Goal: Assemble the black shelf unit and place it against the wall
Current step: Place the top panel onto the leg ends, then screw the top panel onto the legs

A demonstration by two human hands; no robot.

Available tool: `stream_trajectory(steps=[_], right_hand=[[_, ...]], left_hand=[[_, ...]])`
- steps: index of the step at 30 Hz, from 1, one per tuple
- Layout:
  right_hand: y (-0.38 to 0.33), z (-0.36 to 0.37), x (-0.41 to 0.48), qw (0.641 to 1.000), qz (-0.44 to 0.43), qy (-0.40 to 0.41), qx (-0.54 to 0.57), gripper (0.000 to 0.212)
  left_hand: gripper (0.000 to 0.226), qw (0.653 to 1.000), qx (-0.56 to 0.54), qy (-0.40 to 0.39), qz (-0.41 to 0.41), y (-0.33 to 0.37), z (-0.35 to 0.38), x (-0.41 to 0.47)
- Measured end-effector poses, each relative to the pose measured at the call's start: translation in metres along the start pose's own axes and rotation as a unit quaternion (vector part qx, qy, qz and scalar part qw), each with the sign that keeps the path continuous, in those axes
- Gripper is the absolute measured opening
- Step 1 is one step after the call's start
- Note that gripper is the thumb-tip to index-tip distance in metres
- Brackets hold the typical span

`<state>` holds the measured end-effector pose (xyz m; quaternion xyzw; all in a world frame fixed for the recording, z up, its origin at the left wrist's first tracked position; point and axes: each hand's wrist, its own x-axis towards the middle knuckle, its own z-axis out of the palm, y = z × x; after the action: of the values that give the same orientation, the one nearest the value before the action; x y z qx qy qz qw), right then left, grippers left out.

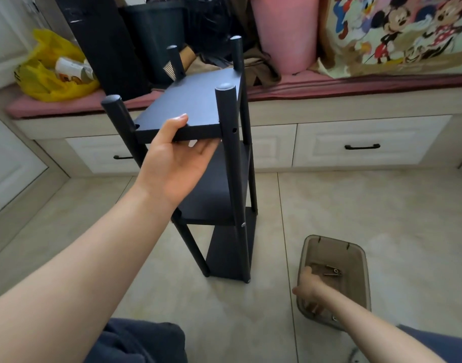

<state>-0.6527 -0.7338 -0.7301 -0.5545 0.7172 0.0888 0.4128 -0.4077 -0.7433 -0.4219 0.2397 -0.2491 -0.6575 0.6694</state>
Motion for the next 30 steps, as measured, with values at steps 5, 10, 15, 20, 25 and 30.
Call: stream_trajectory(steps=[5, 10, 15, 20, 25, 30], right_hand=[[-0.02, 0.03, -0.004, 0.997, -0.047, -0.048, -0.037, 0.067], [-0.026, 0.063, 0.018, 0.986, -0.124, -0.112, -0.022, 0.066], [-0.037, 0.054, 0.013, 0.984, -0.143, -0.11, 0.004, 0.014], [-0.025, 0.056, 0.033, 0.991, -0.099, -0.083, -0.033, 0.028], [-0.018, 0.072, 0.044, 0.986, -0.092, -0.123, -0.068, 0.026], [-0.012, 0.094, 0.054, 0.984, -0.083, -0.148, -0.058, 0.034]], left_hand=[[0.035, 1.0, -0.013, 0.009, -0.009, -0.001, -0.001, 0.0], [0.023, 0.999, -0.029, 0.014, -0.011, -0.002, -0.003, 0.001], [0.013, 0.999, -0.029, 0.013, -0.016, -0.001, -0.005, 0.001], [0.015, 0.999, -0.026, 0.018, -0.016, 0.0, -0.004, 0.0], [0.025, 1.0, -0.017, 0.015, -0.017, 0.0, -0.003, -0.002], [0.017, 1.0, -0.012, 0.018, -0.014, 0.0, -0.002, -0.002]])
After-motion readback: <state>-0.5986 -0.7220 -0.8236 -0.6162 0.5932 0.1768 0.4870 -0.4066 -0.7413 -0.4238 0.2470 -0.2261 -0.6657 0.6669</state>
